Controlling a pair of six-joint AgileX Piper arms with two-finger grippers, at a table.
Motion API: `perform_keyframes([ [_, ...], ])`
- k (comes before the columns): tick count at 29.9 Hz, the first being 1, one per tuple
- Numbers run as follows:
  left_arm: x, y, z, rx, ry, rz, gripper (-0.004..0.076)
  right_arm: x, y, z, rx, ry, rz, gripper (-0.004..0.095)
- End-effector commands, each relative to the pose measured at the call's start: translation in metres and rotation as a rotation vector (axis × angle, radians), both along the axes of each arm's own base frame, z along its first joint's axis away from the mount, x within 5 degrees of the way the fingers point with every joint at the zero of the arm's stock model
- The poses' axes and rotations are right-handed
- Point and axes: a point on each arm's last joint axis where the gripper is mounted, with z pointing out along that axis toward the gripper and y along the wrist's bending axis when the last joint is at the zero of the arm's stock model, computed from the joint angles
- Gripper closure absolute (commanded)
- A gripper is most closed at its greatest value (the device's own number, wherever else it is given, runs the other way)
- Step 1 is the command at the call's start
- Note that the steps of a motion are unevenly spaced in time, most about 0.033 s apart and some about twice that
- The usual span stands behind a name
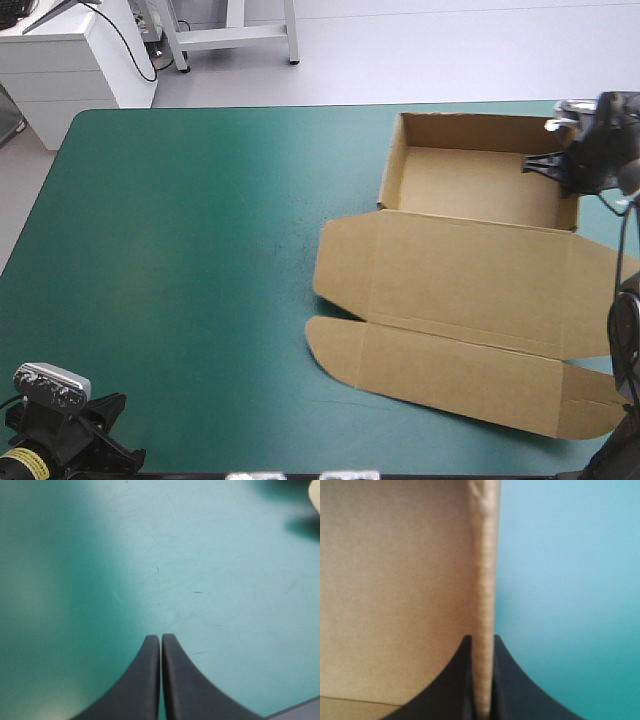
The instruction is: Fold the box
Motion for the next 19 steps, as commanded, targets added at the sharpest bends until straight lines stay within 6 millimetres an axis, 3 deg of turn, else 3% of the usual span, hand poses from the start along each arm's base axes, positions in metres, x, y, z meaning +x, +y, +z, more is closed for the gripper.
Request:
perform_keyframes([
  [1,0.004,-0.002,0.009,-0.024,-0.062,-0.006,0.0731,-0.035,-0.052,0.042,-0.046,-0.095,-0.118,0.0923],
  [5,0.004,-0.002,0.009,-0.023,-0.060,-0.006,0.0731,-0.056,-0.103,0.042,-0.066,-0.087,-0.248,0.0923],
  [9,0.006,-0.003,0.001,-0.016,-0.036,-0.008,0.0731,-0.070,-0.128,0.042,-0.078,-0.081,-0.320,0.0877],
  [15,0.008,-0.006,-0.007,-0.025,-0.019,-0.015,0.0731,-0.075,-0.137,0.042,-0.131,-0.061,-0.350,0.0500],
  [19,0.009,-0.006,-0.006,-0.032,-0.035,-0.016,0.0731,-0.076,-0.134,0.044,-0.114,-0.073,-0.347,0.0473],
])
